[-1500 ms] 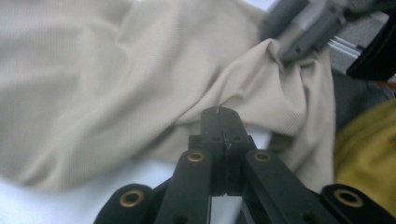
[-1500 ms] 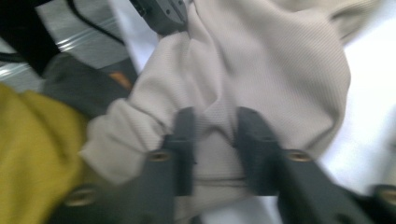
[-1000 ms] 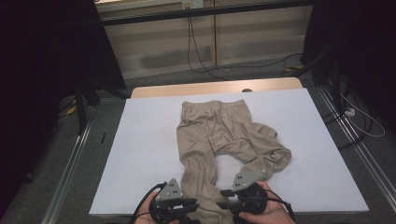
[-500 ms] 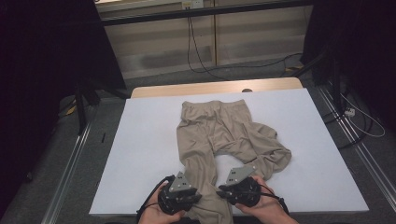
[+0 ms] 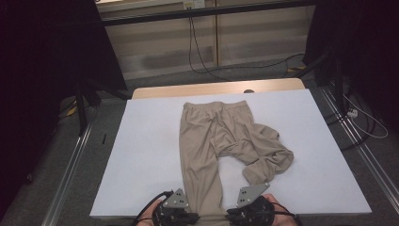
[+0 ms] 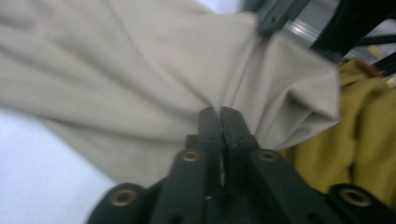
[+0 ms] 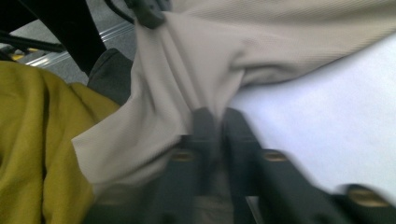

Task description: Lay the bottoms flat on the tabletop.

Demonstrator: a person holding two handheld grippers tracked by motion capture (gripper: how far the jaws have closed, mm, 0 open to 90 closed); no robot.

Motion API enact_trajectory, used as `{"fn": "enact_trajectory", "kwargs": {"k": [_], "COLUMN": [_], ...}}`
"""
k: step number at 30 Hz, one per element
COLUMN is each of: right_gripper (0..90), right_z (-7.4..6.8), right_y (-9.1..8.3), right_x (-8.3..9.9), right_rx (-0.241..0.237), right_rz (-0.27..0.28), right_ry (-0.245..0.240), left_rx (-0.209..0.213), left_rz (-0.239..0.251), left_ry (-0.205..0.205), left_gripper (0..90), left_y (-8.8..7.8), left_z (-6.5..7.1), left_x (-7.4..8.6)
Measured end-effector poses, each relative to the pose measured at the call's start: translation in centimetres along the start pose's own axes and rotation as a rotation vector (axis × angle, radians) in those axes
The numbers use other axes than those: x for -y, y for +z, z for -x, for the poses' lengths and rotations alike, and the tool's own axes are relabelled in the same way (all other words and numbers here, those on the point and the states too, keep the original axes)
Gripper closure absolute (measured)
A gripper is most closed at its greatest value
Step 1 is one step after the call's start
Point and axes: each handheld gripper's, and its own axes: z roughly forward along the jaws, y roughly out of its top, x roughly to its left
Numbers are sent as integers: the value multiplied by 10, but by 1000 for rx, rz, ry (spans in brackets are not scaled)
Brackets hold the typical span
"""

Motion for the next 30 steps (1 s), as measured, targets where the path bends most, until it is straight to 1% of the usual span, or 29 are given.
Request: {"fn": "enact_trajectory", "kwargs": {"k": [1,2,3,4,6,7,8,9,10,11,12,13,14,15,16,17,18,19,20,21,23,25,26,27,28,29,30], "right_gripper": [690,685,671,672,691,706,718,718,717,700,660,621,623,654,718,831,897,900,900,900,900,900,900,900,900,898,890], "right_z": [1,4,8,12,21,24,27,29,30,30,31,30,28,26,25,25,25,27,29,30,31,32,33,35,36,36,35], "right_y": [-1,-2,-3,-3,-2,0,2,5,9,13,18,24,30,32,32,31,28,25,22,18,11,5,2,0,-2,-4,-5], "right_x": [0,-2,-4,-7,-14,-17,-21,-24,-27,-30,-32,-33,-33,-33,-33,-33,-32,-30,-28,-25,-20,-16,-14,-12,-10,-9,-8], "right_rx": [17,20,26,36,51,58,59,56,57,53,49,56,81,106,129,156,178,166,166,165,178,196,193,176,175,188,192], "right_rz": [7,23,45,62,86,97,95,90,81,76,69,55,35,44,38,31,21,22,22,19,9,3,0,-14,-14,-21,-29], "right_ry": [10,17,28,40,53,58,55,48,39,32,24,17,-2,-26,-37,-38,-38,-29,-21,-20,-15,-9,-1,10,9,11,15], "left_rx": [-30,-53,-70,-80,-119,-139,-155,-179,-204,-223,-230,-223,-230,-247,-267,-264,-256,-253,-256,-251,-242,-233,-219,-209,-201,-194,-188], "left_rz": [15,35,49,60,78,71,66,56,35,19,12,26,32,24,25,30,47,57,69,85,114,122,113,103,98,82,73], "left_ry": [10,7,7,-3,-2,0,2,3,22,24,22,12,1,8,-8,-18,-18,-19,-23,-25,-30,-33,-27,-21,-14,8,24], "left_gripper": [751,710,703,684,674,666,662,663,665,665,658,633,622,610,566,545,560,557,557,557,557,578,615,638,647,671,677], "left_y": [-2,-3,-5,-6,-7,-6,-4,-2,0,3,6,7,8,9,9,8,7,5,3,1,-4,-7,-7,-5,-2,1,5], "left_z": [-2,-4,-8,-12,-19,-22,-26,-29,-32,-35,-39,-42,-43,-45,-45,-46,-45,-45,-45,-44,-42,-41,-40,-39,-37,-35,-33], "left_x": [-1,-2,-3,-3,-3,-3,-3,-3,-3,-3,-3,-4,-5,-6,-7,-7,-6,-6,-6,-6,-6,-5,-4,-3,-3,-4,-5]}}
